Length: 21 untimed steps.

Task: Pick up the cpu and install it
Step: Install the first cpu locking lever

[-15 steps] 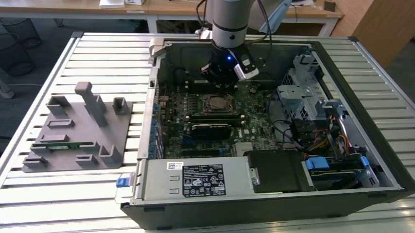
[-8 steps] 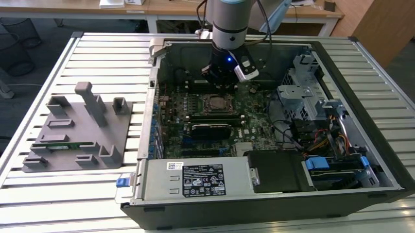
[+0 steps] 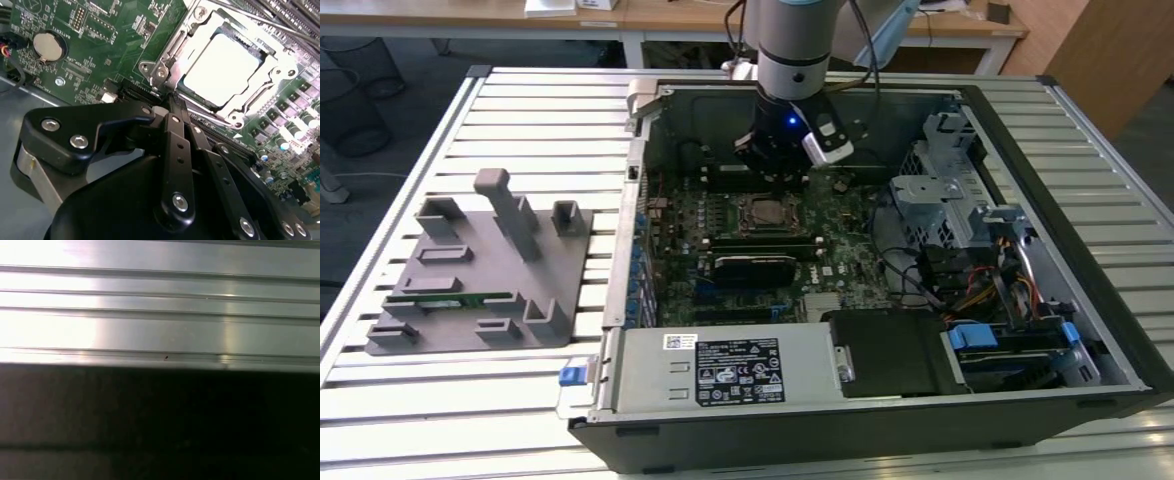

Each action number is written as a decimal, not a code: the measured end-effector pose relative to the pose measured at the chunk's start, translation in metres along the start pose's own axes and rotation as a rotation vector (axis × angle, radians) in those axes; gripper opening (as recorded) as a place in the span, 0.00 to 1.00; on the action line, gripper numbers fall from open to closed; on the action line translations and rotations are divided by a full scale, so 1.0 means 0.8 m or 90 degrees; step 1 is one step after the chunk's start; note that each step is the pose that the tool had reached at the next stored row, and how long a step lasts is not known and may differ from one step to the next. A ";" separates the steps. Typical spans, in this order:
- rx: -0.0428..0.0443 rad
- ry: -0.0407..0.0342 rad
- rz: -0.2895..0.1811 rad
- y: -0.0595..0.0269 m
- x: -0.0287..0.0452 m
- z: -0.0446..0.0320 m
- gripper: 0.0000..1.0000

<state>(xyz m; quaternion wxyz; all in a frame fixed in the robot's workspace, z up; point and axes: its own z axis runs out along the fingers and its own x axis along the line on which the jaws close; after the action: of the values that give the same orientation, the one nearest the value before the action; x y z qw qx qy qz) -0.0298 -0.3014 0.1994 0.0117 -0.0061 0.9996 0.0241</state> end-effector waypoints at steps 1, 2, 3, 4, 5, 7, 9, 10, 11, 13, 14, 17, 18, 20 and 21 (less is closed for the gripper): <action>0.0016 0.0002 0.000 0.000 0.0001 0.0010 0.11; 0.0035 0.0005 0.000 0.000 0.0002 0.0018 0.11; 0.0056 0.0007 0.000 -0.001 0.0002 0.0027 0.11; 0.0080 0.0009 0.000 -0.001 0.0001 0.0035 0.11; 0.0103 0.0012 0.000 -0.001 0.0000 0.0044 0.11; 0.0118 0.0014 0.000 -0.001 -0.0003 0.0051 0.11; 0.0118 0.0016 0.000 -0.001 -0.0005 0.0050 0.11; 0.0118 0.0017 0.000 -0.001 -0.0005 0.0050 0.11; 0.0120 0.0018 0.000 -0.001 -0.0005 0.0041 0.11; 0.0106 0.0007 0.000 0.000 -0.0010 0.0009 0.11; 0.0107 0.0010 0.000 0.000 -0.0010 -0.0015 0.11; 0.0111 0.0013 0.000 0.000 -0.0009 -0.0037 0.11; 0.0112 0.0014 0.000 0.000 -0.0008 -0.0037 0.11; 0.0125 0.0014 0.000 -0.001 -0.0008 -0.0033 0.11; 0.0133 0.0015 0.000 -0.001 -0.0007 -0.0029 0.11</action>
<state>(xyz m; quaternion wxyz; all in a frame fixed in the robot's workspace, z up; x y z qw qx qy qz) -0.0292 -0.3025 0.2017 0.0106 -0.0061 0.9998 0.0137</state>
